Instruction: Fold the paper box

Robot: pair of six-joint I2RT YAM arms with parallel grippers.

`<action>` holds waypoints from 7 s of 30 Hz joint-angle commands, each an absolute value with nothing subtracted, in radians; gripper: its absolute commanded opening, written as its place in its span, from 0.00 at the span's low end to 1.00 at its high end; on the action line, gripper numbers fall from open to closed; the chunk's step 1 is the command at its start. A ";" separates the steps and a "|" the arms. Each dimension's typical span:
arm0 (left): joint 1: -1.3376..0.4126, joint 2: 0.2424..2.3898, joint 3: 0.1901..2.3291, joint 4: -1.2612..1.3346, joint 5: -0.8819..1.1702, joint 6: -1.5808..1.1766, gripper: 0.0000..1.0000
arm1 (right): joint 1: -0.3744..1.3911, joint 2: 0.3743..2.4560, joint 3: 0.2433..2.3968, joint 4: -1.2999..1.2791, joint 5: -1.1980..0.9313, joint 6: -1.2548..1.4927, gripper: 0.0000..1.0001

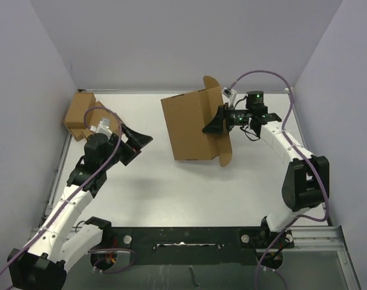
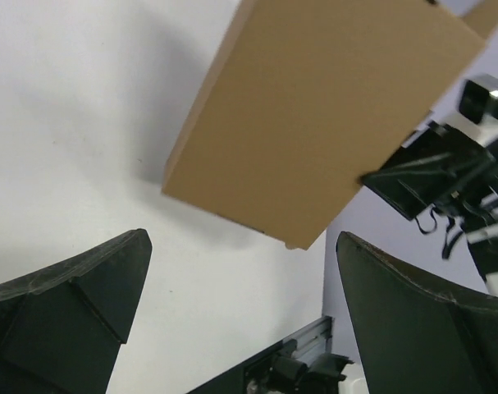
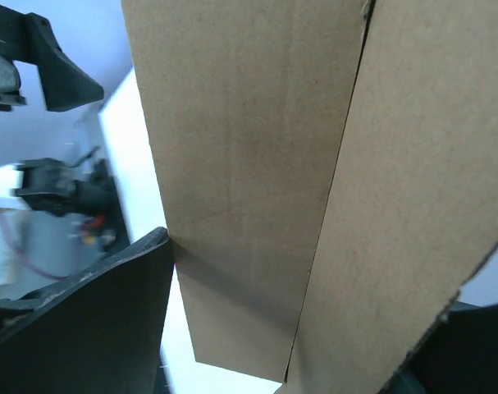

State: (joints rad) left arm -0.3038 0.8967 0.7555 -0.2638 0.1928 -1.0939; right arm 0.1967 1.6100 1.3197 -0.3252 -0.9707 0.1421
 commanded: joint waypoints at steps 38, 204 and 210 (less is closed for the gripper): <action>-0.514 1.859 1.222 -0.042 0.548 -0.756 0.50 | 0.185 1.958 1.307 -0.501 -0.997 0.120 0.89; -0.560 1.920 1.310 -0.145 0.538 -0.551 0.36 | 0.211 1.892 1.566 -0.964 -0.993 -0.851 0.76; -0.558 1.912 1.332 -0.133 0.557 -0.554 0.36 | 0.330 1.587 1.200 -0.767 -1.015 -0.998 0.72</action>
